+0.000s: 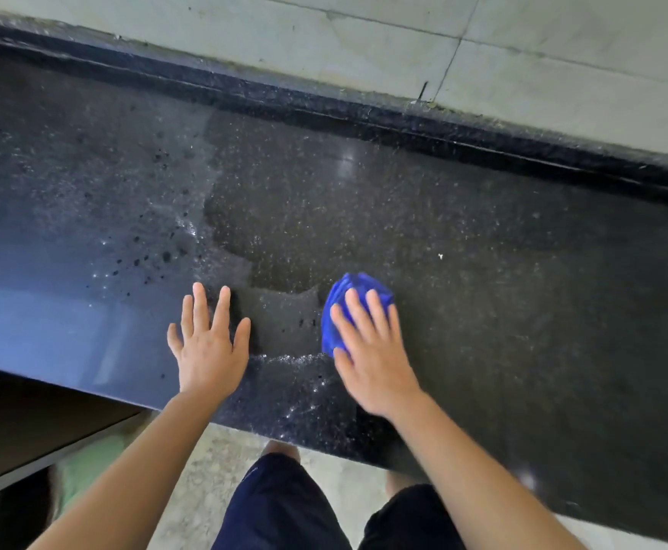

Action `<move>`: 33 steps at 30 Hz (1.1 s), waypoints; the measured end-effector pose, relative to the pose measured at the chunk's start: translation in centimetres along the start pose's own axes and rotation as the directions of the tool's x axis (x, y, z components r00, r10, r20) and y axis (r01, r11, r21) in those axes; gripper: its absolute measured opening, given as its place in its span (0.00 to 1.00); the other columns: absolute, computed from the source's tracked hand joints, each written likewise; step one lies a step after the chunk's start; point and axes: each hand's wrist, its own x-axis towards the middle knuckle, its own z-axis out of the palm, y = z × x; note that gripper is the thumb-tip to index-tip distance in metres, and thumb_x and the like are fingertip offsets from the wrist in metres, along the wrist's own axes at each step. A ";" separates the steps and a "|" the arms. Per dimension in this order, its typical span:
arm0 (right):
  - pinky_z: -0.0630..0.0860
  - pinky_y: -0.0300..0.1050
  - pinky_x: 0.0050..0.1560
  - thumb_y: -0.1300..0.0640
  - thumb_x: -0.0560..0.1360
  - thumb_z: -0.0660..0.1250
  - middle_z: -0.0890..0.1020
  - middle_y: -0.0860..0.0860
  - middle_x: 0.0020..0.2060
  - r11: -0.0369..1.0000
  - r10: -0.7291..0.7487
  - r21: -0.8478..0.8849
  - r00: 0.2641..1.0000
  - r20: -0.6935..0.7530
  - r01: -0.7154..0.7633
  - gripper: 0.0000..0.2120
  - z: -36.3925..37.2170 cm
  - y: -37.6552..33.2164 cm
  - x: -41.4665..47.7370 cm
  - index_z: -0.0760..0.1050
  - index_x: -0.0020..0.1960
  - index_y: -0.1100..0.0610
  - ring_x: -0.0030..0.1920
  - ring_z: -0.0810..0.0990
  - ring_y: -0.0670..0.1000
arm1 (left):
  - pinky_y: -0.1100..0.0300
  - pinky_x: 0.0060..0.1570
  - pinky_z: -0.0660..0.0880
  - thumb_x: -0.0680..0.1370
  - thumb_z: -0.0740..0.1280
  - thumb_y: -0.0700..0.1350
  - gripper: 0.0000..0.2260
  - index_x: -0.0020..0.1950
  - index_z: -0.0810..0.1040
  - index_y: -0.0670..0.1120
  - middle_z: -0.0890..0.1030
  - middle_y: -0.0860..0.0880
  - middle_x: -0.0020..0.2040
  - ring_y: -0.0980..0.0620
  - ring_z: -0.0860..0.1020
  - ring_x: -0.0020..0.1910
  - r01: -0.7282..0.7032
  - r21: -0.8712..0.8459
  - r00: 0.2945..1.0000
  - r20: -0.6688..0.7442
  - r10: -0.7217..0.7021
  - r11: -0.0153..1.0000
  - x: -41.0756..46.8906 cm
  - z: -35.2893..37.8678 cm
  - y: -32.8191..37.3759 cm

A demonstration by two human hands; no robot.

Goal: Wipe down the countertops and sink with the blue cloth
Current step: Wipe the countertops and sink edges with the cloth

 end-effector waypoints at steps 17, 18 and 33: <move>0.55 0.69 0.73 0.47 0.78 0.54 0.54 0.55 0.80 0.964 0.259 -0.046 0.964 -0.064 -0.262 0.29 -4.4 3.3 7.9 0.56 0.78 0.53 0.77 0.52 0.65 | 0.39 0.73 0.53 0.83 0.52 0.56 0.23 0.77 0.65 0.51 0.63 0.46 0.78 0.43 0.60 0.76 -0.125 0.158 0.991 -0.018 0.129 0.980 -3.6 0.9 -2.2; 0.57 0.69 0.72 0.47 0.77 0.54 0.55 0.55 0.79 0.986 0.140 -0.085 0.989 -0.045 -0.144 0.30 -3.4 0.3 7.6 0.57 0.77 0.53 0.77 0.53 0.65 | 0.39 0.73 0.54 0.84 0.51 0.55 0.22 0.76 0.67 0.50 0.65 0.46 0.77 0.44 0.62 0.75 -0.139 0.157 0.989 -0.026 0.145 0.978 -3.4 0.7 -2.7; 0.45 0.58 0.79 0.45 0.84 0.51 0.39 0.48 0.81 0.849 0.525 -0.002 0.844 0.111 -0.528 0.29 -3.3 9.5 -6.2 0.44 0.82 0.46 0.80 0.38 0.56 | 0.39 0.73 0.57 0.83 0.54 0.55 0.22 0.74 0.70 0.47 0.64 0.44 0.77 0.42 0.62 0.76 -0.208 0.110 0.978 -0.001 0.209 0.972 -4.7 0.7 -3.2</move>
